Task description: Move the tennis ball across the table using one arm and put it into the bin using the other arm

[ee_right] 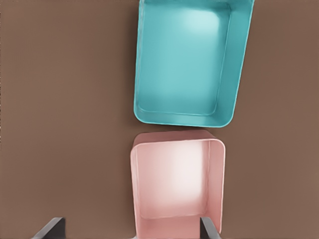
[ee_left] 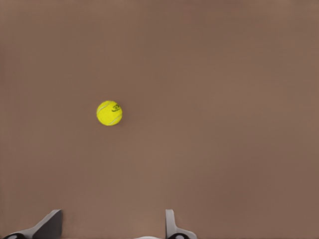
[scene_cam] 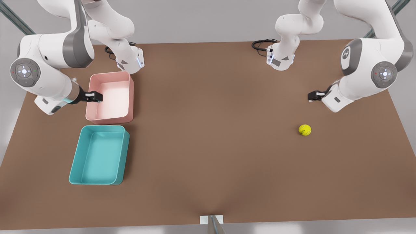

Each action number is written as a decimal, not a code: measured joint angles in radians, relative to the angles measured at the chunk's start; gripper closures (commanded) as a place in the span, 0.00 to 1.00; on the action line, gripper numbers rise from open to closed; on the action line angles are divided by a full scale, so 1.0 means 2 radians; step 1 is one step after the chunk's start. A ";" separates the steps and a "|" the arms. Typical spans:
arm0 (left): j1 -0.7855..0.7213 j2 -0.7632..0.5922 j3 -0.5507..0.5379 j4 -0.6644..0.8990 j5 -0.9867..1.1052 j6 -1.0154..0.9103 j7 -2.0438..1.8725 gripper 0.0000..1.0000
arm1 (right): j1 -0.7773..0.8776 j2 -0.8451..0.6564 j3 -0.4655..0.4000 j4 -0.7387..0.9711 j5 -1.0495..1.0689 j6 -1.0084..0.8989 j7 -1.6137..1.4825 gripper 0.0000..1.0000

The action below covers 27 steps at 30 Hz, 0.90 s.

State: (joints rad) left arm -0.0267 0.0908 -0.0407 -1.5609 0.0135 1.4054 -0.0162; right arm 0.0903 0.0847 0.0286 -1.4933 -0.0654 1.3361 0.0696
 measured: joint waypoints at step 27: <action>0.077 0.174 0.041 -0.216 0.051 0.386 0.694 0.79 | 0.010 0.031 -0.003 0.035 -0.002 0.042 0.029 0.00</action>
State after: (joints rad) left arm 0.1275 0.4388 0.0404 -1.9923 0.1151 2.1778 1.3727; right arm 0.1104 0.1463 0.0231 -1.4239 -0.0694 1.4197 0.1267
